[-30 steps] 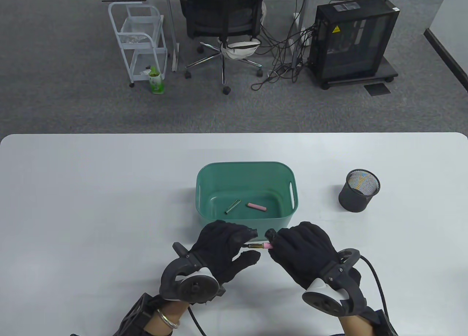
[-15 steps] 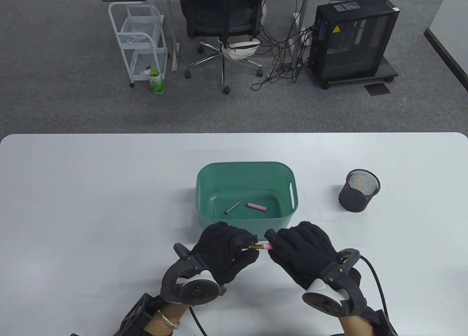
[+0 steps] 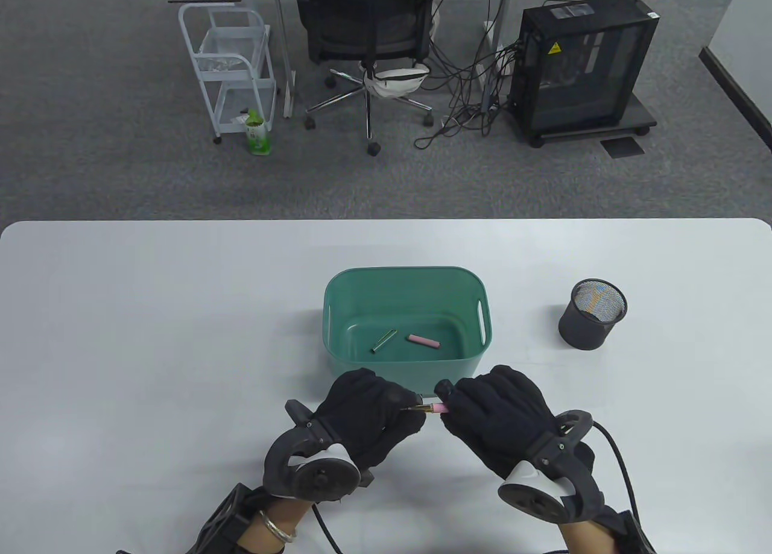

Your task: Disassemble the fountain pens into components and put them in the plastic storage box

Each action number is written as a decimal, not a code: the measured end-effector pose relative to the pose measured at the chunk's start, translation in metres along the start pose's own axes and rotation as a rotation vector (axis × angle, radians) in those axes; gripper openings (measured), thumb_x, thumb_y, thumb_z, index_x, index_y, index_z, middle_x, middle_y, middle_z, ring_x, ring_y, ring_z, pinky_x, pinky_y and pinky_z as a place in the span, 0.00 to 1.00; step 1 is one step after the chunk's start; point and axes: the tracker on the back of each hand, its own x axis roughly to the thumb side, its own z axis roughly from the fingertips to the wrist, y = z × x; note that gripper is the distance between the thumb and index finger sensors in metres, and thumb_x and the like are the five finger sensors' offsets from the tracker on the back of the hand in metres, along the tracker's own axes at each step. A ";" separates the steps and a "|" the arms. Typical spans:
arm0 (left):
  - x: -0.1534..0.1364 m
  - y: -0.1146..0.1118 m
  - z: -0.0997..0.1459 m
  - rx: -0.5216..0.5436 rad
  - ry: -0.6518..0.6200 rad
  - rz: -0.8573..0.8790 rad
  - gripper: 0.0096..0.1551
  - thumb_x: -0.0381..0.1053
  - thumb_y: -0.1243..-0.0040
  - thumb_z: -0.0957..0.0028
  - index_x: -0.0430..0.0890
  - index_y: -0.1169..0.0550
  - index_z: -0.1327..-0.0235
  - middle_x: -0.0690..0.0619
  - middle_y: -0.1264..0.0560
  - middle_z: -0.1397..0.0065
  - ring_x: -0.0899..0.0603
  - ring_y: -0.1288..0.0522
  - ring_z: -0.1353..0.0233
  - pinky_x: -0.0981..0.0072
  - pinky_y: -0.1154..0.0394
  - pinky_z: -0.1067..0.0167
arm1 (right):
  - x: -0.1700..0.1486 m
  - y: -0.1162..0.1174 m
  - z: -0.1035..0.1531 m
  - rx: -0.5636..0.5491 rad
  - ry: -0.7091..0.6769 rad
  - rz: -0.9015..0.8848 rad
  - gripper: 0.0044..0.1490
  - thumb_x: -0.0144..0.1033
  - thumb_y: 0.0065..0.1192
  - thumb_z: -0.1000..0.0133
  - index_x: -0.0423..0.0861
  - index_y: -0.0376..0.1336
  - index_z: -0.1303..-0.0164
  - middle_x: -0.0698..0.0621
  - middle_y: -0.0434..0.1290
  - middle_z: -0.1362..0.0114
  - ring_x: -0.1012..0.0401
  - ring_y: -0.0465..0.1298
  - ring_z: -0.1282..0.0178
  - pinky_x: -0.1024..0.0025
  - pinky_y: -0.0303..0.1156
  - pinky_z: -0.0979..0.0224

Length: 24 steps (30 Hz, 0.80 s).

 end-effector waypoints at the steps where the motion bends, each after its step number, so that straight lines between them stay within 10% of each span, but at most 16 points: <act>1: 0.000 0.000 0.000 0.001 0.001 0.001 0.26 0.61 0.52 0.29 0.43 0.17 0.46 0.50 0.14 0.46 0.45 0.17 0.45 0.47 0.30 0.30 | 0.000 0.000 0.000 0.000 -0.001 0.000 0.27 0.53 0.53 0.39 0.58 0.67 0.32 0.60 0.73 0.36 0.64 0.74 0.37 0.57 0.64 0.20; 12: -0.002 0.001 0.000 0.017 0.007 0.012 0.30 0.62 0.57 0.29 0.42 0.14 0.51 0.49 0.12 0.51 0.44 0.16 0.49 0.47 0.28 0.33 | 0.001 0.000 0.000 0.000 -0.005 -0.005 0.27 0.53 0.53 0.39 0.58 0.67 0.32 0.60 0.73 0.36 0.64 0.74 0.37 0.57 0.64 0.20; 24: 0.000 0.002 0.001 0.011 0.001 -0.012 0.32 0.64 0.46 0.32 0.44 0.30 0.26 0.47 0.22 0.28 0.43 0.23 0.32 0.44 0.36 0.24 | 0.000 0.000 0.000 -0.001 -0.001 0.004 0.27 0.53 0.53 0.39 0.58 0.67 0.32 0.60 0.73 0.36 0.64 0.74 0.37 0.57 0.64 0.20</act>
